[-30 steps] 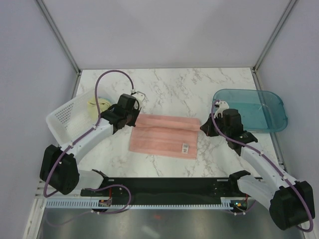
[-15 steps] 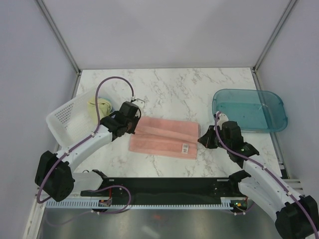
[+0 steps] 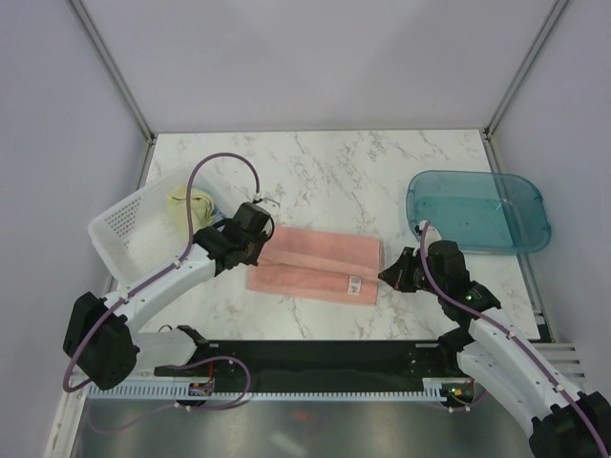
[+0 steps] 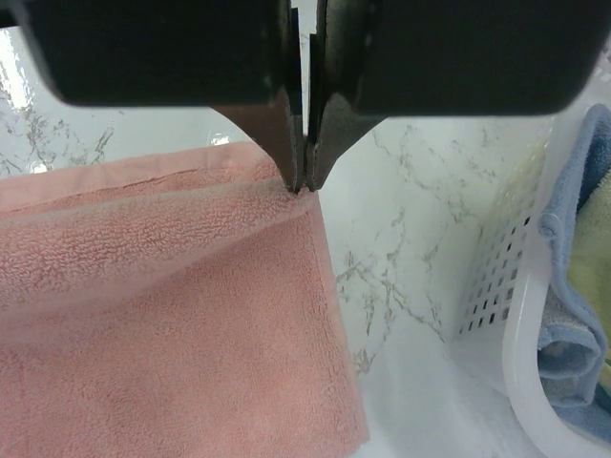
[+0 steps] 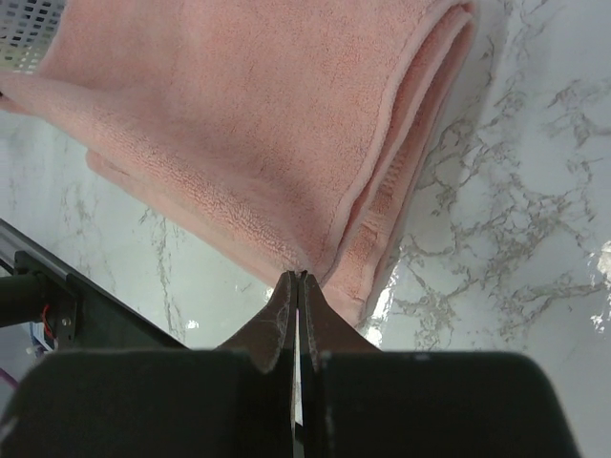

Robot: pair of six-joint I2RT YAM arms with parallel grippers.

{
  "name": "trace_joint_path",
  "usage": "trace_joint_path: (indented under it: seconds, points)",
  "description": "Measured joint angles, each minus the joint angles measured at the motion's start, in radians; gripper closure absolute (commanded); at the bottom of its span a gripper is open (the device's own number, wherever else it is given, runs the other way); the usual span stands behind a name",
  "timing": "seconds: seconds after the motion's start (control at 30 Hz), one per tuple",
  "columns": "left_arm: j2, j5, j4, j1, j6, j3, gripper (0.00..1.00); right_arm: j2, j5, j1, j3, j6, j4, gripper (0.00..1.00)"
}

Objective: Fold and stack the towels
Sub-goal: Fold the towel

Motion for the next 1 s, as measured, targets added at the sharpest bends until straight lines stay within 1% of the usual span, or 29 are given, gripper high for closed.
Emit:
trace_joint_path:
  seconds: [0.17,0.37,0.47,0.5,0.57,0.6,0.63,0.67,0.7,0.73,0.8,0.9,1.0]
  points:
    - [0.040,0.002,-0.037,-0.004,-0.003,0.008,0.98,-0.008,-0.005,0.003,-0.019,0.048,-0.007,1.00]
    - [0.100,0.005,-0.065,-0.025,-0.003,0.021,0.98,-0.067,-0.005,0.005,-0.037,0.117,-0.052,0.99]
    - [0.109,0.001,-0.085,-0.042,-0.003,0.021,0.98,-0.105,-0.011,0.005,-0.055,0.146,-0.060,0.97]
    - [0.111,-0.005,-0.092,-0.051,-0.005,0.022,0.97,-0.113,-0.015,0.005,-0.065,0.154,-0.062,0.94]
    - [0.117,-0.018,-0.106,-0.066,-0.010,0.024,0.74,-0.115,-0.026,0.005,-0.085,0.169,-0.065,0.86]
    - [0.120,-0.025,-0.111,-0.073,-0.013,0.024,0.65,-0.115,-0.035,0.005,-0.094,0.176,-0.069,0.77]
    - [0.124,-0.033,-0.117,-0.078,-0.019,0.026,0.60,-0.115,-0.041,0.005,-0.102,0.181,-0.078,0.74]
    - [0.129,-0.041,-0.126,-0.081,-0.022,0.028,0.58,-0.115,-0.045,0.005,-0.109,0.185,-0.087,0.71]
    - [0.134,-0.053,-0.136,-0.084,-0.027,0.032,0.56,-0.116,-0.048,0.005,-0.111,0.187,-0.095,0.67]
    - [0.140,-0.065,-0.147,-0.085,-0.031,0.036,0.51,-0.117,-0.050,0.005,-0.111,0.188,-0.108,0.64]
    - [0.149,-0.103,-0.176,-0.087,-0.043,0.053,0.49,-0.124,-0.048,0.005,-0.106,0.189,-0.133,0.59]
    - [0.154,-0.175,-0.224,-0.087,-0.070,0.093,0.43,-0.126,-0.027,0.005,-0.065,0.189,-0.190,0.56]
    - [0.155,-0.201,-0.235,-0.087,-0.096,0.130,0.45,-0.097,0.024,0.005,0.011,0.190,-0.210,0.58]
